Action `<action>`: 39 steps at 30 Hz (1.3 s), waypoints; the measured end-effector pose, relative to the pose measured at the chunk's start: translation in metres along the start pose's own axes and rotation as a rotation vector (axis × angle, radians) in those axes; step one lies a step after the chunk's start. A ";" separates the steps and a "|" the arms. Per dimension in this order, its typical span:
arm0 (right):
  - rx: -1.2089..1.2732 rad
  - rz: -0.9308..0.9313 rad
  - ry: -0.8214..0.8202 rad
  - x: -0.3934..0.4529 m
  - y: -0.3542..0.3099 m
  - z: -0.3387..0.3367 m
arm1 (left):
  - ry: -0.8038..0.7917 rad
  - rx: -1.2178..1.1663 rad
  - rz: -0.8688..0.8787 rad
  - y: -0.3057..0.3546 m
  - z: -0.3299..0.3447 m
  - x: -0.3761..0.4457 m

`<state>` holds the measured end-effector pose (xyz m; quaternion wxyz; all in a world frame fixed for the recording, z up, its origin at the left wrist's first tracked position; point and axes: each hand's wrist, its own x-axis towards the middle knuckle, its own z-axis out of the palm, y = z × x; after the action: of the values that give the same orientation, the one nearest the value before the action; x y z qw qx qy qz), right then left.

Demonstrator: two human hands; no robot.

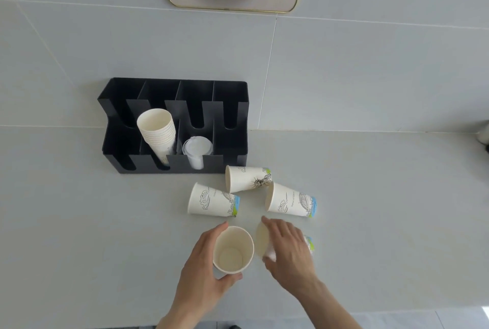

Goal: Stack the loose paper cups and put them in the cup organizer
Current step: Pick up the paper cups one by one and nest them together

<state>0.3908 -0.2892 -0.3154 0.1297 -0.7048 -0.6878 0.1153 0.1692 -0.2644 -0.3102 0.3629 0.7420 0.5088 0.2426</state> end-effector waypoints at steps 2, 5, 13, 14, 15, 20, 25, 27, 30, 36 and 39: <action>0.138 0.032 0.144 0.011 -0.008 -0.020 | 0.050 -0.009 -0.039 -0.005 0.001 0.001; 0.467 0.081 0.353 0.013 -0.034 -0.070 | 0.051 -0.010 -0.052 -0.007 0.000 -0.002; 0.728 -0.124 0.119 0.007 -0.077 -0.080 | 0.069 -0.040 -0.063 -0.009 0.001 0.006; 0.682 -0.122 0.073 0.007 -0.074 -0.068 | 0.076 -0.038 -0.060 -0.008 0.002 0.007; 0.636 -0.114 0.029 0.006 -0.070 -0.056 | 0.084 -0.035 -0.059 -0.006 0.003 0.008; 0.489 -0.093 -0.085 -0.005 -0.047 -0.019 | 0.063 -0.055 -0.081 -0.003 0.005 0.008; 0.460 -0.060 -0.063 0.000 -0.048 -0.020 | 0.047 -0.024 -0.059 -0.001 -0.001 0.012; 0.495 -0.048 -0.094 0.002 -0.046 -0.023 | 0.040 -0.021 -0.052 -0.001 0.000 0.010; 0.549 0.081 0.050 0.016 -0.030 -0.029 | 0.045 -0.033 -0.036 -0.002 0.000 0.004; 0.103 0.185 0.009 0.077 0.023 -0.026 | 0.036 -0.033 -0.060 0.000 -0.002 0.000; -0.034 0.130 -0.163 0.086 0.037 -0.012 | 0.030 -0.036 -0.065 0.002 0.001 -0.001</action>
<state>0.4321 -0.2046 -0.3156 0.0535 -0.7384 -0.6508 0.1687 0.1702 -0.2661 -0.3094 0.3763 0.7148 0.5334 0.2508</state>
